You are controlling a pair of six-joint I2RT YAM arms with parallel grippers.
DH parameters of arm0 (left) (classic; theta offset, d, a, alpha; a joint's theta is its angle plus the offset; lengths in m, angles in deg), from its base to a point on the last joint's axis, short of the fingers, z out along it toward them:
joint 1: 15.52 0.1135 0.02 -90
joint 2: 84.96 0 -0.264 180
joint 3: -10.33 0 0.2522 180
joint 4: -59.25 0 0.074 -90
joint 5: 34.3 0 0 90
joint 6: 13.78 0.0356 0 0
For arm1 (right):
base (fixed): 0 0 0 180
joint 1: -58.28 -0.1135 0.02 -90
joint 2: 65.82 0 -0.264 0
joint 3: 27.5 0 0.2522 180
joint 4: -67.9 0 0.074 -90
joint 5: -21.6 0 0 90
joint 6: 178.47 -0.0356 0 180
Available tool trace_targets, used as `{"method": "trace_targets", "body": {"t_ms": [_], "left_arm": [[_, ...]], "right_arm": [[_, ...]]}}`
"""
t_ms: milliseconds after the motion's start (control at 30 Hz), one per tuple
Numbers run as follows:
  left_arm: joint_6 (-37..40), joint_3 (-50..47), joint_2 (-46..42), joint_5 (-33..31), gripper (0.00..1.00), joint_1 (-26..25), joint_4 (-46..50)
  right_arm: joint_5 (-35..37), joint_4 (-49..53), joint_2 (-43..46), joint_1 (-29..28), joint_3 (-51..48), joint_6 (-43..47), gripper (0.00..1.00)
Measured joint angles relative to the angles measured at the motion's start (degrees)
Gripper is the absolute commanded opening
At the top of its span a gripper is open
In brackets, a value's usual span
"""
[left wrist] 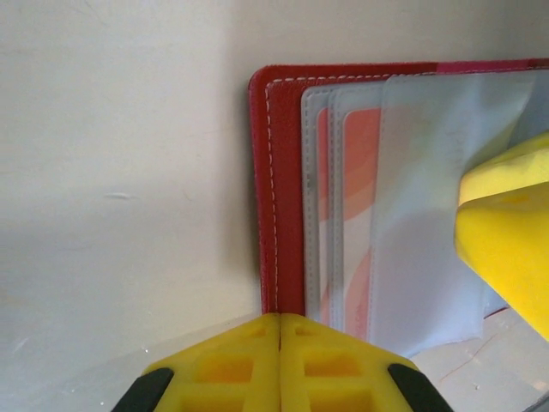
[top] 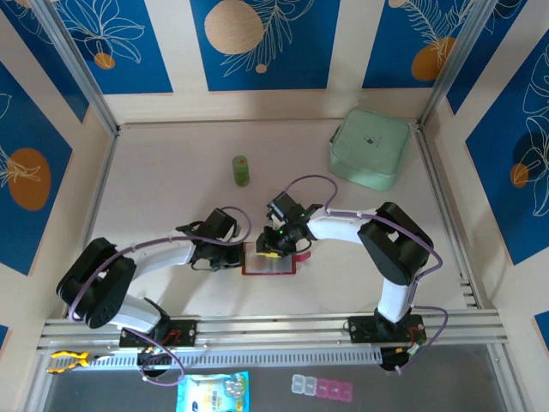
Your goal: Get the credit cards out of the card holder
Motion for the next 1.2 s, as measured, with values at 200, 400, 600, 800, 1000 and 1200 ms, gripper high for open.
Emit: {"method": "trace_targets", "body": {"t_ms": [200,400,600,800,1000,1200], "left_arm": [[-0.2,0.1,-2.1,-0.4,0.12,0.0,0.0],[-1.2,1.0,-2.7,0.2,0.18,0.1,-0.5],[-3.6,1.0,-2.6,2.3,0.23,0.1,-3.4],[-5.2,1.0,-1.2,4.0,0.31,0.1,-6.8],[-6.4,0.8,0.8,4.9,0.33,0.1,-8.3],[-7.0,0.8,2.3,5.3,0.33,0.1,-9.3]], "right_arm": [[-1.9,-3.2,0.7,0.9,-2.2,0.1,0.31],[-4.0,-6.5,1.4,1.8,-4.7,0.2,0.31],[-7.1,-12.0,1.7,3.0,-8.0,0.0,0.30],[-9.4,-17.5,2.3,3.8,-11.2,-0.3,0.28],[-11.1,-21.1,2.3,4.4,-13.0,-0.7,0.28],[-12.3,-23.7,2.3,5.0,-14.3,-1.6,0.27]]}}
